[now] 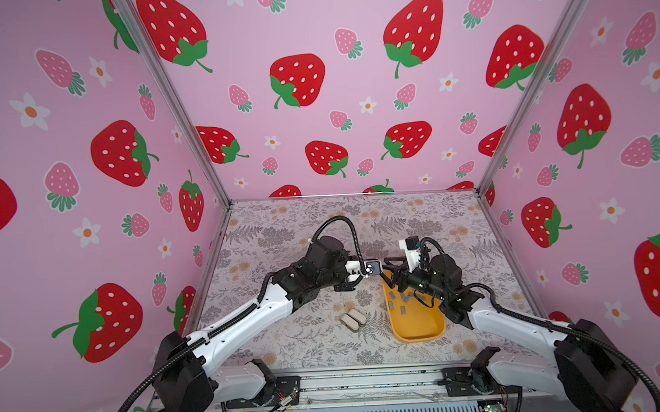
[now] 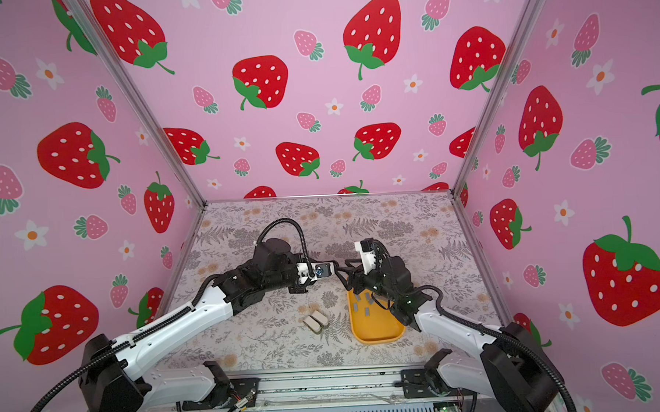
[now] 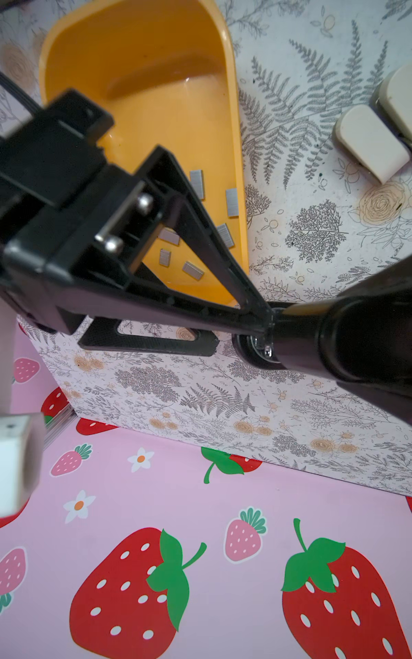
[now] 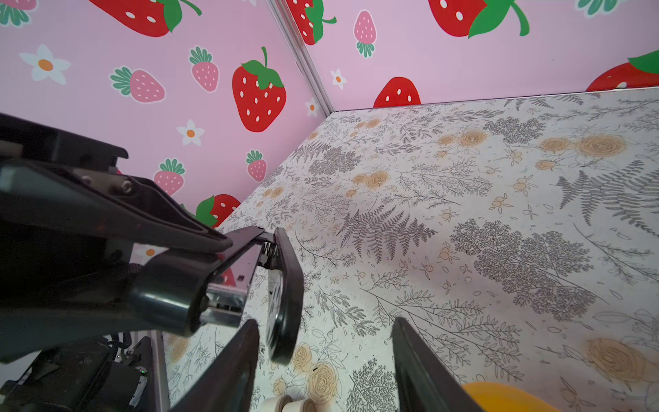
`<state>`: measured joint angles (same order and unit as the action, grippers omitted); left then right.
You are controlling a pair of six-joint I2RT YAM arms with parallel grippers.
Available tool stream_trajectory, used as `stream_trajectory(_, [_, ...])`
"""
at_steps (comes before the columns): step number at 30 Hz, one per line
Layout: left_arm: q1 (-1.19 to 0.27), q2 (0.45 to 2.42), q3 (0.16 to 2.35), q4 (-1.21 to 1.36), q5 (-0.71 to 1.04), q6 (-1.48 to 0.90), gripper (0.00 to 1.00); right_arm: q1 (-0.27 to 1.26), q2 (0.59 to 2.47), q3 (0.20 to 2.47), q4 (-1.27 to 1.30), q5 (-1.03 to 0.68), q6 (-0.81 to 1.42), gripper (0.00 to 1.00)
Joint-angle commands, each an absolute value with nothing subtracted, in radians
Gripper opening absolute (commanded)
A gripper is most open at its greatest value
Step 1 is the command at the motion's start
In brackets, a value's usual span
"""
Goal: Load the staples into the stapler
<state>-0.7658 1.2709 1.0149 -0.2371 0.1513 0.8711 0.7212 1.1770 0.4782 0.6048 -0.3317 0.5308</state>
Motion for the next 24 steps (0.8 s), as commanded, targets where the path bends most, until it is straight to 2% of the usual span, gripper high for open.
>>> stream_trajectory(1, [-0.767,1.256,1.061,-0.183,0.183,0.899,0.0,0.733,1.187,0.513,0.624,-0.34,0.545,0.59])
stream_trajectory(8, [-0.773,1.256,1.055,-0.185,0.211,0.918,0.0,0.747,1.23,0.527,0.632,-0.348,0.57,0.52])
stream_trajectory(10, [-0.776,1.252,1.049,-0.187,0.221,0.93,0.0,0.747,1.235,0.528,0.632,-0.35,0.579,0.47])
stream_trajectory(18, [-0.785,1.253,1.041,-0.189,0.235,0.955,0.0,0.747,1.257,0.516,0.669,-0.366,0.625,0.25])
stream_trajectory(24, [-0.787,1.256,1.04,-0.19,0.241,0.959,0.0,0.746,1.314,0.513,0.722,-0.402,0.679,0.0])
